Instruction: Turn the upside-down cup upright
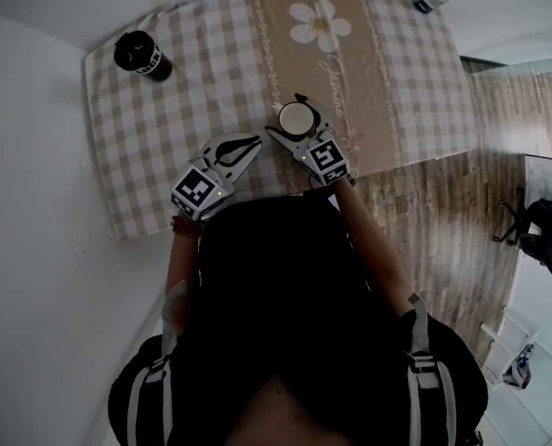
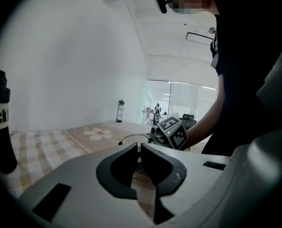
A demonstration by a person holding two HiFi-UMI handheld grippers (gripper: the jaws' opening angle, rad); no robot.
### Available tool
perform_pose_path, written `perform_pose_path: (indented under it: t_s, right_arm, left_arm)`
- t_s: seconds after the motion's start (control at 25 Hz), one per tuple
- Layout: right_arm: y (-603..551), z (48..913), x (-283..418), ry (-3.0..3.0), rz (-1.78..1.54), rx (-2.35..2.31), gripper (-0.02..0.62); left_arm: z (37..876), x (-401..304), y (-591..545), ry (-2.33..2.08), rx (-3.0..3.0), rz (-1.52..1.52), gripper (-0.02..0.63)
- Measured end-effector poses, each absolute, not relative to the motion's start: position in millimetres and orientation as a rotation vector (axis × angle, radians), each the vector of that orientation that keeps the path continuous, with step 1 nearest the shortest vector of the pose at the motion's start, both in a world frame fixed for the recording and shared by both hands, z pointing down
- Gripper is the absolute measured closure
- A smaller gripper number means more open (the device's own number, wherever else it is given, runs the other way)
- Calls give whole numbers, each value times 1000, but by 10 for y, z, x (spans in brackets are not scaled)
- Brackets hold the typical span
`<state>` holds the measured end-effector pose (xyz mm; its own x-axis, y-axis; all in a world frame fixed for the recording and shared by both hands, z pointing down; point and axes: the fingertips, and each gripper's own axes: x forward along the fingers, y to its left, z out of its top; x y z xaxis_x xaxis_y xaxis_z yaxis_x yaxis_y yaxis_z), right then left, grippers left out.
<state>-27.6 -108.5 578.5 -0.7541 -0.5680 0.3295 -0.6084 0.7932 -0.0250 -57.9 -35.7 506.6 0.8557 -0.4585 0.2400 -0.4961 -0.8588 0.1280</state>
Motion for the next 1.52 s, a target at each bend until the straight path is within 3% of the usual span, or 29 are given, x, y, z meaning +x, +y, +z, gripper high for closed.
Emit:
perform_pose_path:
  t_s: [0.96,1.16,1.52]
  right_arm:
    - [-989,5935,-115,-2585,167,896,186]
    - [-914,5974,-117,-2567,122,804,152]
    - [-800,5796,-8,-2628,189,710,150]
  left_arm:
    - [5048,-518,-390,-743,2843,286,584]
    - [5041,-508,-377,-740,2842,281,583]
    - [5129,-456,-430,-730,2825,275,584]
